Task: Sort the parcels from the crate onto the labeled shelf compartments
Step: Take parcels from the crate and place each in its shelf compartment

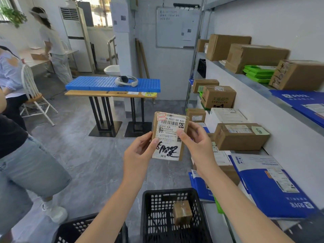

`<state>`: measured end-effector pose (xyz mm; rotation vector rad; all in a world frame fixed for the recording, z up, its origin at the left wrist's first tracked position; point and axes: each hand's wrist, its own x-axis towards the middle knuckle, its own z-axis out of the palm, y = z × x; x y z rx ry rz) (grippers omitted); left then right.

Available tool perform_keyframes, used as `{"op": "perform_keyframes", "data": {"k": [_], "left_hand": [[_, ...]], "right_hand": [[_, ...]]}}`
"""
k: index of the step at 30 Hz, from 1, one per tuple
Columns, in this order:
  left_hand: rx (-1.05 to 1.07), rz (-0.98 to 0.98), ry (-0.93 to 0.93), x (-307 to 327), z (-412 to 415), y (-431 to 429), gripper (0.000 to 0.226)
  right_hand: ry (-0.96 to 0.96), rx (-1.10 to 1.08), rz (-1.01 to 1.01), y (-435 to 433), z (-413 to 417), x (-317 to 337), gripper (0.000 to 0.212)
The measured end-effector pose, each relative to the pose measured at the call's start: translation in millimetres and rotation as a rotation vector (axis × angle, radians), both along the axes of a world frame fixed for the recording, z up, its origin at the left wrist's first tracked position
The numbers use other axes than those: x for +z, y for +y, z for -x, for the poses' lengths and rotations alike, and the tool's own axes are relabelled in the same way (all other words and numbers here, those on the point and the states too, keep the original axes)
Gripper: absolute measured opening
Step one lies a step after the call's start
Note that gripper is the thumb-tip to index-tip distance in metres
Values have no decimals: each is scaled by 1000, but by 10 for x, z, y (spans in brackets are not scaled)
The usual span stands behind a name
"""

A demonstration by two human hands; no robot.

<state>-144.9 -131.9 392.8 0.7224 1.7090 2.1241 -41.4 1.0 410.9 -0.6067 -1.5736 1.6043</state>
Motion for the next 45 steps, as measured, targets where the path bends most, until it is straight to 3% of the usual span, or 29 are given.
{"op": "perform_keyframes", "data": {"k": [5,11,26,32,40,45], "left_hand": [[-77,5,-20,-9,-94,-44,32],[-170,23,-44,-170,-304,-65,30],[-439,-94,-33,130,-1552,-401,28],[-616,-140,-1,385,-2398,-867,28],[-1001,-214,5,552,-3721,-1590,28],[-1195,-300,-15,779,-4363,-1871,26]], "right_hand": [[-74,-39,-76,-162,-225,-77,51],[-120,-107,-33,-386,-589,-291,61],[-73,-417,-121,-1155,-2040,86,57],[-81,-620,-210,-1923,-2962,376,55],[-126,-1002,-231,-3215,-4251,507,44],[-195,-1189,-278,-3826,-4802,728,54]]}}
